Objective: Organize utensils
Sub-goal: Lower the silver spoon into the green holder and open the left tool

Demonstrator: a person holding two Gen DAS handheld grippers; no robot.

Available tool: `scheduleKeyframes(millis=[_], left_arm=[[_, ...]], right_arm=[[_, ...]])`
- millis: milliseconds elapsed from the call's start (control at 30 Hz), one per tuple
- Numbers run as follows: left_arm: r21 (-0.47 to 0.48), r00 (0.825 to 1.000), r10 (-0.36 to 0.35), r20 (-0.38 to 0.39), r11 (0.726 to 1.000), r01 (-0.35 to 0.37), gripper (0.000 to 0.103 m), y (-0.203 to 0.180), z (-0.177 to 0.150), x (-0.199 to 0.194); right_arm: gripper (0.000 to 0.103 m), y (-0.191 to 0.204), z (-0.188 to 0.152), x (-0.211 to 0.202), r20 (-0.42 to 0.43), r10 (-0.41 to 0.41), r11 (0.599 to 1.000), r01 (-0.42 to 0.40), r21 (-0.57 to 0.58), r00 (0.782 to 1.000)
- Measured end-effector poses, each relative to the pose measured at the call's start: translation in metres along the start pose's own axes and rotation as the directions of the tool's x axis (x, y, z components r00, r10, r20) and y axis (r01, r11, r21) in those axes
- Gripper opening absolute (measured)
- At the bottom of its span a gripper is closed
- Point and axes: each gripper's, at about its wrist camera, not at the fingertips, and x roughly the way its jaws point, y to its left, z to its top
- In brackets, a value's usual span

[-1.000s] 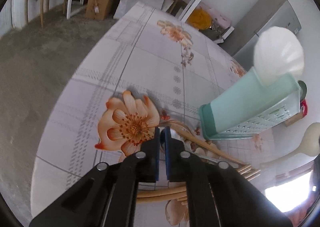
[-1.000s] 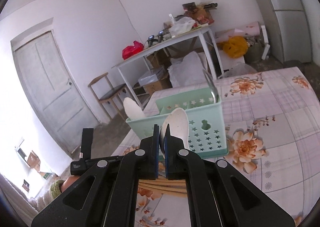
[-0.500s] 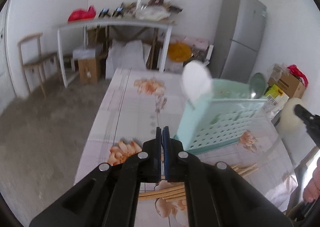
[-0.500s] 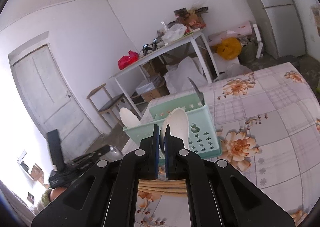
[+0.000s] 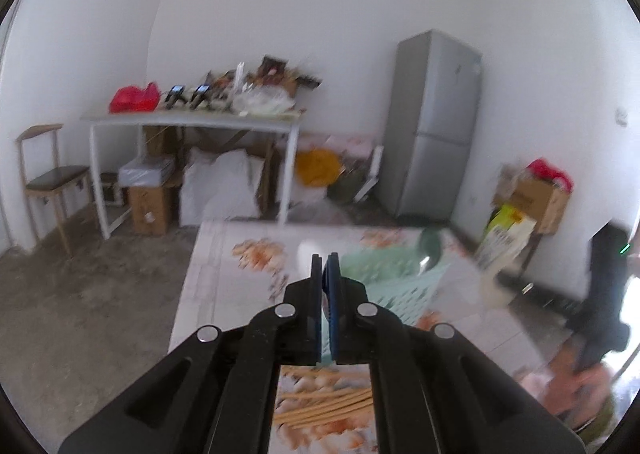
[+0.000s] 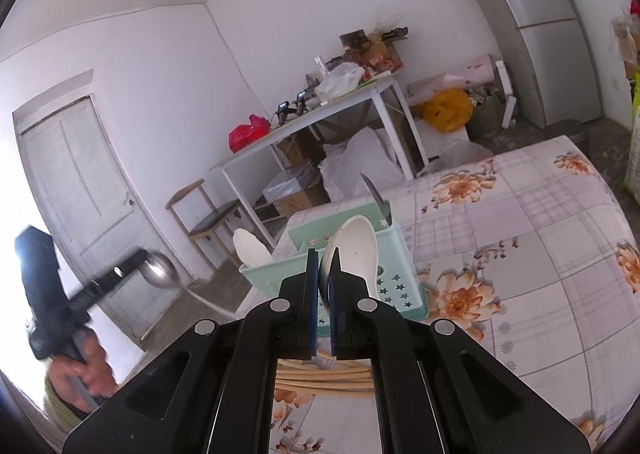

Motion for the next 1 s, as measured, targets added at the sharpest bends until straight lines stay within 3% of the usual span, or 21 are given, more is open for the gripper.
scheduleKeyframes(millis=[167, 433, 567, 1000], left_arm=[[0.0, 0.991, -0.077, 0.108, 0.997, 0.077, 0.002, -0.008, 0.031, -0.015], [0.09, 0.975, -0.043, 0.219, 0.996, 0.024, 0.002, -0.029, 0.068, 0.006], [0.147, 0.975, -0.022, 0.221, 0.989, -0.011, 0.002, -0.042, 0.071, 0.028], [0.28, 0.992, 0.058, 0.109, 0.956, -0.087, 0.002, -0.064, 0.037, 0.113]], right_arm=[[0.003, -0.003, -0.001, 0.0, -0.004, 0.0, 1.0, 0.0, 0.01, 1.0], [0.003, -0.001, 0.0, 0.001, -0.002, 0.0, 1.0, 0.0, 0.007, 1.0], [0.003, -0.003, 0.0, 0.002, -0.003, -0.004, 1.0, 0.004, 0.01, 1.0], [0.003, -0.005, 0.0, 0.004, -0.014, -0.004, 1.0, 0.004, 0.014, 1.0]])
